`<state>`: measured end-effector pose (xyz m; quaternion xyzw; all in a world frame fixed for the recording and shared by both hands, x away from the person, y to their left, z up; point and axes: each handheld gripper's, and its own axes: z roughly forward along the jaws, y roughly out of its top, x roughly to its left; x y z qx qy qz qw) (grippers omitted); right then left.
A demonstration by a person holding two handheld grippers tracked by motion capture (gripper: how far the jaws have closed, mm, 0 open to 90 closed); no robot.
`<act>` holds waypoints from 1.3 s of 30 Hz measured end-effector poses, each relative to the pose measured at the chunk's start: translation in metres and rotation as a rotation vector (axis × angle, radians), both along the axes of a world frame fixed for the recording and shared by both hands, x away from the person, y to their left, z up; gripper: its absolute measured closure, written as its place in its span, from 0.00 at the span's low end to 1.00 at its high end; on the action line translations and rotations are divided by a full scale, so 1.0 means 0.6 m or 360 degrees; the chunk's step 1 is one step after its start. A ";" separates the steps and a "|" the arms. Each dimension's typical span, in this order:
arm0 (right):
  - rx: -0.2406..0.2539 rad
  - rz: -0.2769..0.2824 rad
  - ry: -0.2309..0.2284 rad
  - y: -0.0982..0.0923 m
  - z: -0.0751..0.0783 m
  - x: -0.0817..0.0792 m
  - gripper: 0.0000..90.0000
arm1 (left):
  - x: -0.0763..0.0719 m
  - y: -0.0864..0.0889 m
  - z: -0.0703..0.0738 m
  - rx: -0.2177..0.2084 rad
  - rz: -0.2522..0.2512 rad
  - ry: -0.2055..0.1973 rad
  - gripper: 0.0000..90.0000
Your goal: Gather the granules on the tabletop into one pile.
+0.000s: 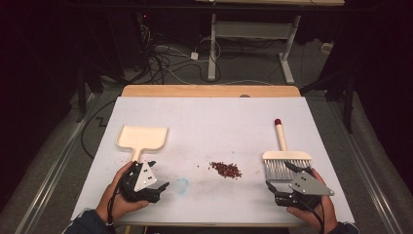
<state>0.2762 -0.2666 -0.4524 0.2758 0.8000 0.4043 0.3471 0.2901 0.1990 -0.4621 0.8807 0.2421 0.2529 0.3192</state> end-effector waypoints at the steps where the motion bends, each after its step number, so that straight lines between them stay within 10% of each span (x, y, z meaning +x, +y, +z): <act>1: 0.0011 0.0002 -0.0002 0.001 0.001 -0.001 0.19 | 0.000 0.001 0.000 -0.0003 0.0000 0.0000 0.22; 39: -0.0025 -0.0003 -0.0007 0.001 0.000 0.000 0.19 | 0.007 -0.006 -0.001 -0.0004 0.0016 0.0005 0.19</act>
